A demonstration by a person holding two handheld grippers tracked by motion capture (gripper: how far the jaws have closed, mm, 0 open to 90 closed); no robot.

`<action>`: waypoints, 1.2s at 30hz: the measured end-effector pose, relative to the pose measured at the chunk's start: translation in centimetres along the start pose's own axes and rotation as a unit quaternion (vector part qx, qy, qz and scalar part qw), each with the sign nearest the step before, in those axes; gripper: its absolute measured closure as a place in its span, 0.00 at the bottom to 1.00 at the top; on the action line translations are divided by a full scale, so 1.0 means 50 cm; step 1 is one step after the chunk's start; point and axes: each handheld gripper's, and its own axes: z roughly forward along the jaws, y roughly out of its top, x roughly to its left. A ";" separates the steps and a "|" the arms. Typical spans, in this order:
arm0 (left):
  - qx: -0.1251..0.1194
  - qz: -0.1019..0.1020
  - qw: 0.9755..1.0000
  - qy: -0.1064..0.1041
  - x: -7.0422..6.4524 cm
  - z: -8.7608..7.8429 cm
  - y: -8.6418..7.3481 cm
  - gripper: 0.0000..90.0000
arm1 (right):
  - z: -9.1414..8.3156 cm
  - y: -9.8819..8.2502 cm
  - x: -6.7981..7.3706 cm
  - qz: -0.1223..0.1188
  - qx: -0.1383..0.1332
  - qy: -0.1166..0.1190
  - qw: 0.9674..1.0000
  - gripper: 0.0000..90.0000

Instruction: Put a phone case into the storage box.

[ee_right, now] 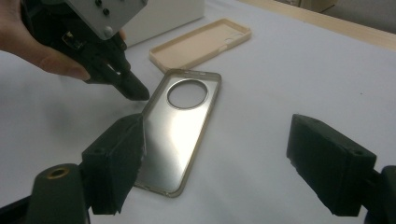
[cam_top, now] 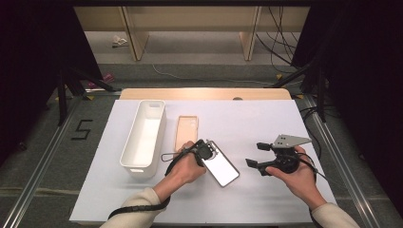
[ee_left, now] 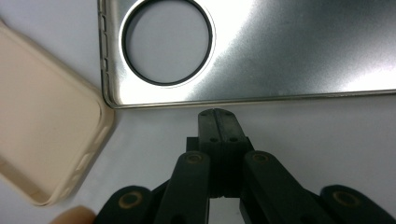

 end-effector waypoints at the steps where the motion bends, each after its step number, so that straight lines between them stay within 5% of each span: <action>1: -0.003 -0.006 1.000 0.000 -0.001 0.003 -0.001 1.00 | 0.000 0.000 0.000 0.000 -0.001 0.001 1.000 0.23; 5: -0.011 -0.016 1.000 0.000 0.004 0.008 0.002 1.00 | 0.000 -0.001 -0.002 0.002 0.000 0.000 1.000 0.23; 23: -0.025 0.009 0.999 0.023 0.008 0.033 0.066 1.00 | -0.004 -0.002 -0.005 0.003 0.000 -0.003 1.000 0.23; 36: -0.045 0.020 0.998 0.029 0.003 0.039 0.080 0.99 | -0.004 -0.002 -0.006 0.002 0.002 -0.005 1.000 0.23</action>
